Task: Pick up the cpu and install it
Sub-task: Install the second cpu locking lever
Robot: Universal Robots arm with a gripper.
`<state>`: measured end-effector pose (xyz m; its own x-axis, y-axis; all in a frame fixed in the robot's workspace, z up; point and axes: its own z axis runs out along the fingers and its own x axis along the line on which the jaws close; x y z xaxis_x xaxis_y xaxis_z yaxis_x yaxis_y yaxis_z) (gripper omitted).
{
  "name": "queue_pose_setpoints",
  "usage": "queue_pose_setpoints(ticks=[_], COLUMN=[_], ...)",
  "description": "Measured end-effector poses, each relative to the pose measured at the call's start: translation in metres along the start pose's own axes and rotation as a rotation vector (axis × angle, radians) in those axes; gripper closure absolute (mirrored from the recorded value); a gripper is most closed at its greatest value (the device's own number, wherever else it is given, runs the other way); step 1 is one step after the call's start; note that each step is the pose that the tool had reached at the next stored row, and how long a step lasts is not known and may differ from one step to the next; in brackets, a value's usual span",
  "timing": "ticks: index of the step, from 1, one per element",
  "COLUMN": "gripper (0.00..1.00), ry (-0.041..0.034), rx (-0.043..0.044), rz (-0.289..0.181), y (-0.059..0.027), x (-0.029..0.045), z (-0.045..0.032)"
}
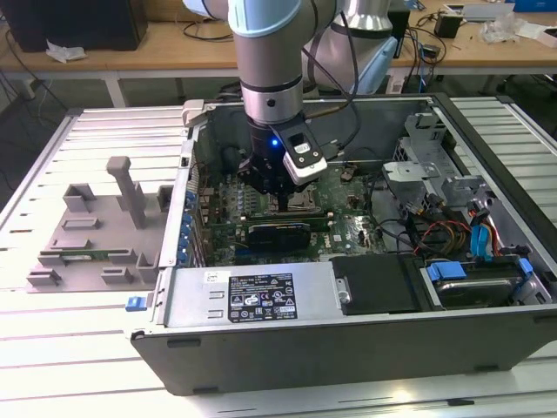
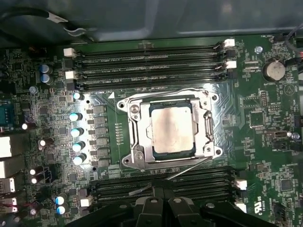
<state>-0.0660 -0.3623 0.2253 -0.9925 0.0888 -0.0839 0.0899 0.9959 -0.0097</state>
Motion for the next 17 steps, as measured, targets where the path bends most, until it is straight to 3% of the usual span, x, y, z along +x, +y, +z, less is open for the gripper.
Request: queue_pose_setpoints(ticks=[9, 12, 17], gripper=[0.89, 0.89, 0.89], ry=[0.0004, 0.0019, 0.0040], rx=[-0.0026, -0.0206, -0.0425], rz=[0.000, 0.002, 0.004], y=[-0.0008, -0.0011, -0.0011], x=[0.0077, 0.0082, 0.0085], z=[0.0040, 0.0058, 0.0085])
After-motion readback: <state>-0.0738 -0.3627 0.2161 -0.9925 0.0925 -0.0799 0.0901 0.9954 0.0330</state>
